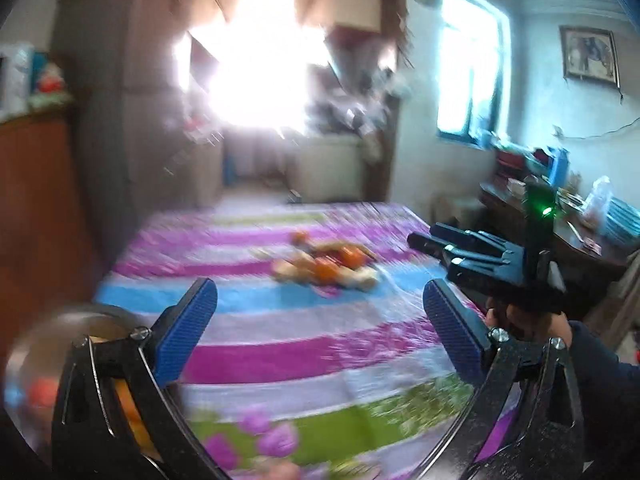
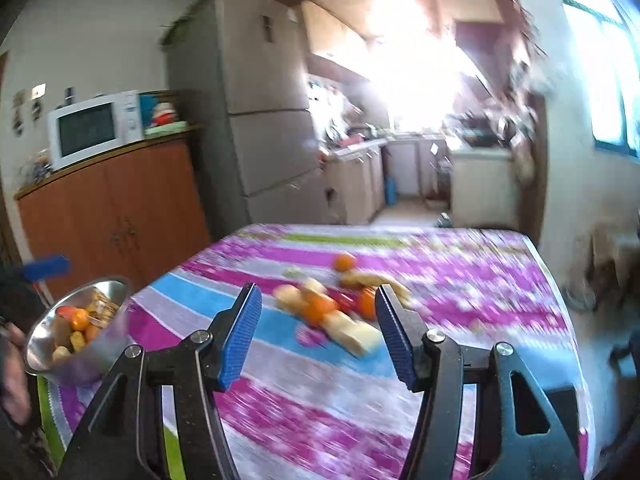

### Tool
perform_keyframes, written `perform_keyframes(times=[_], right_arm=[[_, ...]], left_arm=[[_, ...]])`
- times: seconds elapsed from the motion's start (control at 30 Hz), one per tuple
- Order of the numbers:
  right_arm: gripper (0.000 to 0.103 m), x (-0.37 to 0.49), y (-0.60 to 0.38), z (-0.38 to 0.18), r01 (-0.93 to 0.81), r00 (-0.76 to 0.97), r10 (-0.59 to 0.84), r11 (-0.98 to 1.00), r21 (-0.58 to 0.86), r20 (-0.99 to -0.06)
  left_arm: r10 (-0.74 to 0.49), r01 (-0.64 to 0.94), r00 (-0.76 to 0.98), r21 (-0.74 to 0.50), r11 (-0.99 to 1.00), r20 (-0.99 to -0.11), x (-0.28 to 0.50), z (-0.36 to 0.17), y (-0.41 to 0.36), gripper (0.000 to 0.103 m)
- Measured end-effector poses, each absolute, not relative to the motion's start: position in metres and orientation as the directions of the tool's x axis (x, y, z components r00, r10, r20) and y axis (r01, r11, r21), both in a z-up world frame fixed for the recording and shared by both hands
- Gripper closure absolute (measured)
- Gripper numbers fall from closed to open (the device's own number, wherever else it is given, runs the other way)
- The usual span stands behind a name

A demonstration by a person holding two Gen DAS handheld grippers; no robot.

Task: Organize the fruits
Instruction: 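Move both open grippers back over the remaining fruit on the table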

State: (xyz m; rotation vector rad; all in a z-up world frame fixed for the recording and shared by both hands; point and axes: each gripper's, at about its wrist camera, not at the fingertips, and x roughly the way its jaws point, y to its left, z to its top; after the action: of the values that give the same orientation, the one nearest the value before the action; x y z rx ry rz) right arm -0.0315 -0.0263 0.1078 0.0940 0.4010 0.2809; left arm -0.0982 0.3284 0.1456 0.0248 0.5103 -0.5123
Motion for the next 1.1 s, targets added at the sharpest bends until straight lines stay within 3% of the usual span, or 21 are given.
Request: perform_keyframes(times=[0.03, 0.13, 0.23, 0.4, 0.57, 1.03, 1.1], right_arm=[[0.041, -0.032, -0.036, 0.104, -0.244, 0.881, 0.285, 0.957, 0.154, -0.377], [0.041, -0.03, -0.053, 0.099, -0.231, 0.88, 0.29, 0.953, 0.195, -0.376], [0.041, -0.034, -0.068, 0.099, -0.229, 0.884, 0.308, 0.941, 0.249, -0.351], [0.041, -0.034, -0.079, 0.098, -0.221, 0.883, 0.324, 0.925, 0.31, -0.338], [0.041, -0.028, -0.088, 0.09, -0.183, 0.882, 0.309, 0.921, 0.345, -0.356], [0.041, -0.014, -0.076, 0.069, -0.185, 0.845, 0.327, 0.921, 0.344, -0.422], [0.041, -0.013, -0.074, 0.067, -0.193, 0.838, 0.337, 0.919, 0.345, -0.429]], left_arm=[[-0.459, 0.468, 0.727, -0.121, 0.876, -0.511, -0.076, 0.13, 0.318, 0.002], [-0.397, 0.409, 0.676, -0.133, 0.903, -0.621, -0.009, 0.089, 0.297, 0.025], [-0.313, 0.31, 0.657, -0.133, 0.942, -0.686, 0.038, 0.056, 0.296, 0.036], [-0.158, 0.215, 0.598, -0.033, 0.976, -0.786, 0.099, 0.014, 0.301, 0.042], [-0.189, 0.258, 0.596, -0.038, 0.965, -0.781, 0.109, 0.034, 0.295, 0.042], [-0.25, 0.286, 0.582, -0.094, 0.954, -0.774, 0.141, 0.019, 0.283, 0.042], [-0.266, 0.298, 0.58, -0.104, 0.949, -0.77, 0.141, 0.018, 0.282, 0.046]])
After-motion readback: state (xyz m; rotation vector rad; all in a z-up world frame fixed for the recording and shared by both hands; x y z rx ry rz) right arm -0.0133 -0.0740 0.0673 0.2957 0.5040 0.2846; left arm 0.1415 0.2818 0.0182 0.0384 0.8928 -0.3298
